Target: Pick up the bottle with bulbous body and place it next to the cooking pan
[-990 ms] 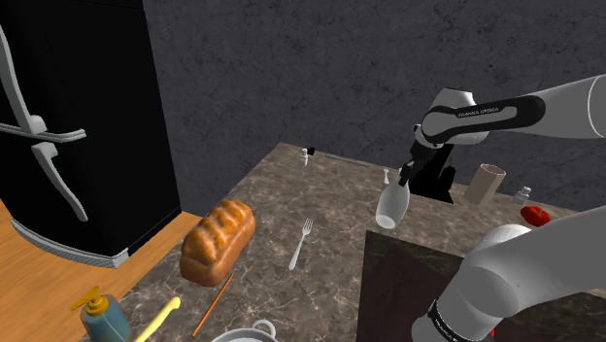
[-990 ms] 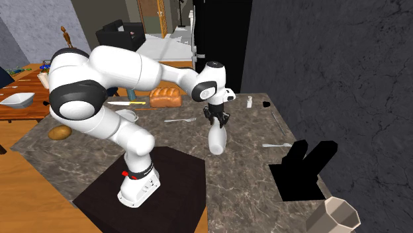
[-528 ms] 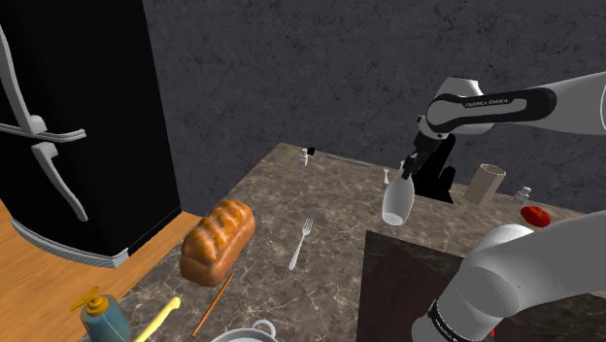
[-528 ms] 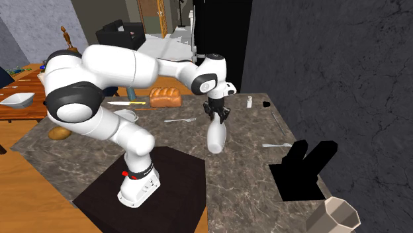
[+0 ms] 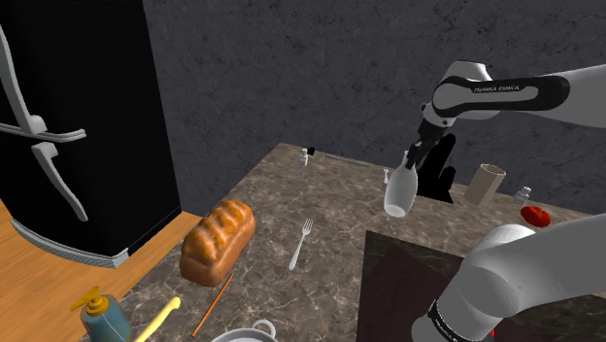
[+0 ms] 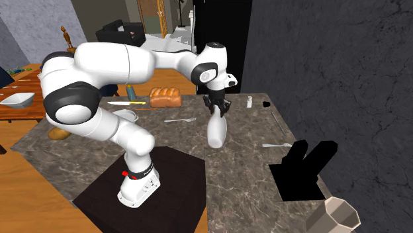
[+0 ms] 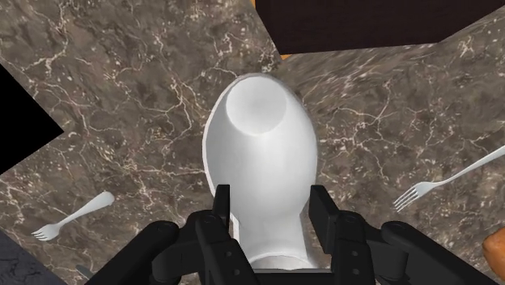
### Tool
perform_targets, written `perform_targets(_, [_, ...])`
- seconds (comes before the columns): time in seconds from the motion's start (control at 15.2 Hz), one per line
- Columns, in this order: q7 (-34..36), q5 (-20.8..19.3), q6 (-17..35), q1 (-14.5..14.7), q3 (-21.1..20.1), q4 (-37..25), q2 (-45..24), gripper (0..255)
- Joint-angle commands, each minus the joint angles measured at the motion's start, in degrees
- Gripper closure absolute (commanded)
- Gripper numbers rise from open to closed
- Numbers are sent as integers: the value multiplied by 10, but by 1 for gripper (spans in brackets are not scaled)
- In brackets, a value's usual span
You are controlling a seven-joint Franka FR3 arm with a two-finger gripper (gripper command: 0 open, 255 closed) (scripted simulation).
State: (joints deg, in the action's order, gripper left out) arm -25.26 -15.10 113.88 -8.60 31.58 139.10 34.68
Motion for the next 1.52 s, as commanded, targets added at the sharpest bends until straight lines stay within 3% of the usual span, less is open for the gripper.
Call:
perform_targets(0.0, [0, 3, -17, 1, -4, -15, 2, 255])
perform_targets(1.45, [-2, 30, -181, 16, -37, -189, -9, 255])
